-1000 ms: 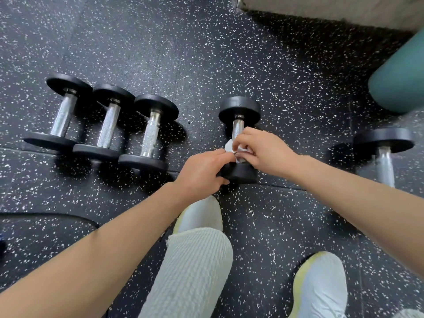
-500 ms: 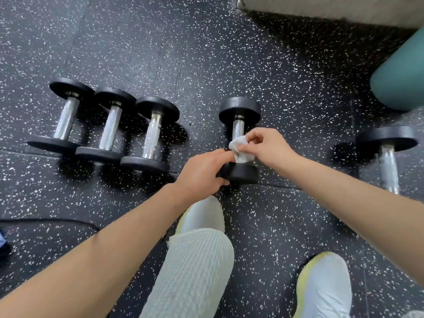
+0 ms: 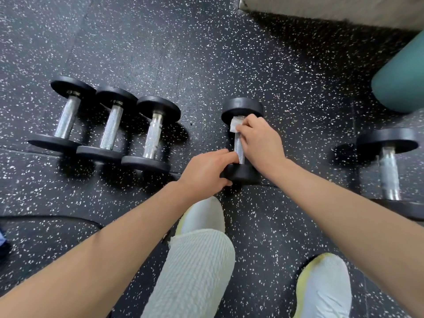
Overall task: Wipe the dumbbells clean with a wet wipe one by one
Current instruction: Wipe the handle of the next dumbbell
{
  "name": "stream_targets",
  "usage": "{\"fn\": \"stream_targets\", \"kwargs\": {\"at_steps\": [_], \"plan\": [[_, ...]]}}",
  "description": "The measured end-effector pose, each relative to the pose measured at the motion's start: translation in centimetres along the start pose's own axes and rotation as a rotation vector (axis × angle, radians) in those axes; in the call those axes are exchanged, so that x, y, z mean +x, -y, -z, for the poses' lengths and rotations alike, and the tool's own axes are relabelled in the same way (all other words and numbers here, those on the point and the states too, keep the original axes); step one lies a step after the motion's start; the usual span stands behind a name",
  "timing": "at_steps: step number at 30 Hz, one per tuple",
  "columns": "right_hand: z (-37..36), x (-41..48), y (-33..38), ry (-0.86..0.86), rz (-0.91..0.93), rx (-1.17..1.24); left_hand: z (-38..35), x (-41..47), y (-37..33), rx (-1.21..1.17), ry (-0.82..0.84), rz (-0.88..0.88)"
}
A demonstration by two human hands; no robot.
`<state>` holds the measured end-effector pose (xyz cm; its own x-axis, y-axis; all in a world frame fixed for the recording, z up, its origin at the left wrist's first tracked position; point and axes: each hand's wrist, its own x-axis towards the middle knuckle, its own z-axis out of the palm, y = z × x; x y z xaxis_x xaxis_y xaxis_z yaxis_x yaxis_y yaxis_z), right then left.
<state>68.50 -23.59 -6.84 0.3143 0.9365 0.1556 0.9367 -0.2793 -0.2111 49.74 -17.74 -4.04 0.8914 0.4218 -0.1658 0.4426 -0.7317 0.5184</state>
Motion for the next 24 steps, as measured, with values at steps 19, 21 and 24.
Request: {"fn": "stream_targets", "kwargs": {"at_steps": [19,21,24], "plan": [[1.5,1.3,-0.5,0.108,0.101,0.050,-0.1,0.0,-0.2,-0.009,-0.005,-0.015],[1.9,0.7,-0.7,0.132,0.131,0.079,-0.2,0.0,-0.2,0.000,-0.007,-0.019],[2.1,0.1,-0.6,0.102,0.038,0.118,-0.3,0.2,-0.3,0.006,-0.011,-0.030]]}}
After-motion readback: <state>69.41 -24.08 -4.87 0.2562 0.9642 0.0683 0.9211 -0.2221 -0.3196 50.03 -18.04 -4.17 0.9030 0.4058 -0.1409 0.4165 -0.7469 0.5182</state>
